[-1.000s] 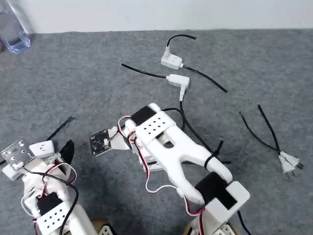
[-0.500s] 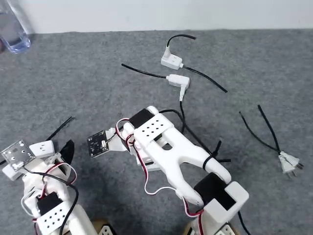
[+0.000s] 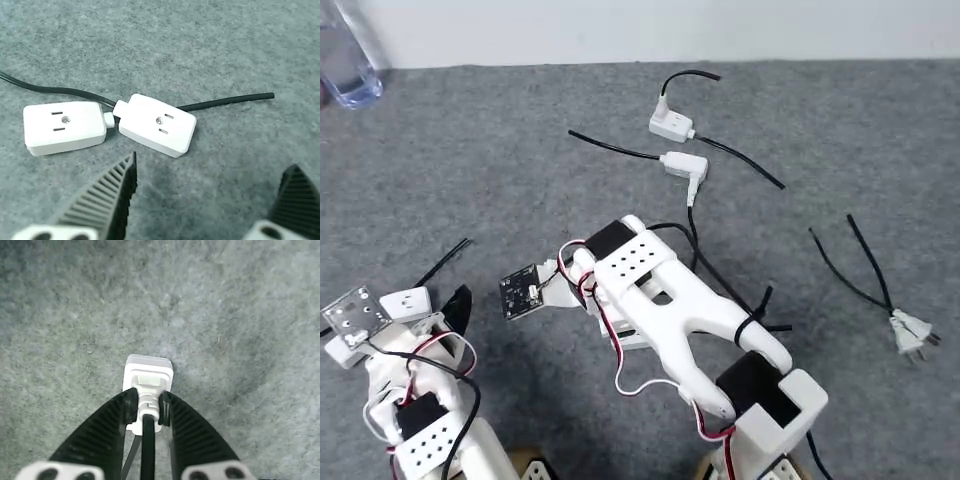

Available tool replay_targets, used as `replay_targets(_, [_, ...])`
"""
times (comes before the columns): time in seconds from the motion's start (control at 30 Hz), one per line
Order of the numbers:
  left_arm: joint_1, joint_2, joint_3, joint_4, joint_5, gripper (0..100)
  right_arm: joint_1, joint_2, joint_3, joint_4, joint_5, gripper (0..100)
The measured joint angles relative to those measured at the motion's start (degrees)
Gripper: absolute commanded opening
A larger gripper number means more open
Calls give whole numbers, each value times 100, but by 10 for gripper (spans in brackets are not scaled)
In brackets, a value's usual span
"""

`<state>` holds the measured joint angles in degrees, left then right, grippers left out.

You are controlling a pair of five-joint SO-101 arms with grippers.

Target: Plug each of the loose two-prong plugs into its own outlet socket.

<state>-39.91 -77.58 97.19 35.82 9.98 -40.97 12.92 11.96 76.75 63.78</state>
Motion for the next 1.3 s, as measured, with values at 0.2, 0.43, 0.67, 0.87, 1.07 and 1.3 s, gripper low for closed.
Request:
replay_targets(0.2, [-9,0,0,-18,0,417,44,35,246,299,-18,307])
replay_targets(0.43, [-9,0,0,-18,0,416,26,35,264,396,-18,306])
replay_targets(0.67, [0,0,0,-18,0,416,79,44,510,-105,-18,267])
replay_targets(0.87, [0,0,0,-18,0,416,123,343,475,-273,35,80])
replay_targets(1.07, [-9,0,0,-18,0,416,387,527,281,-378,229,9])
replay_targets(1.3, [-9,0,0,-18,0,416,1134,79,-44,211,264,8])
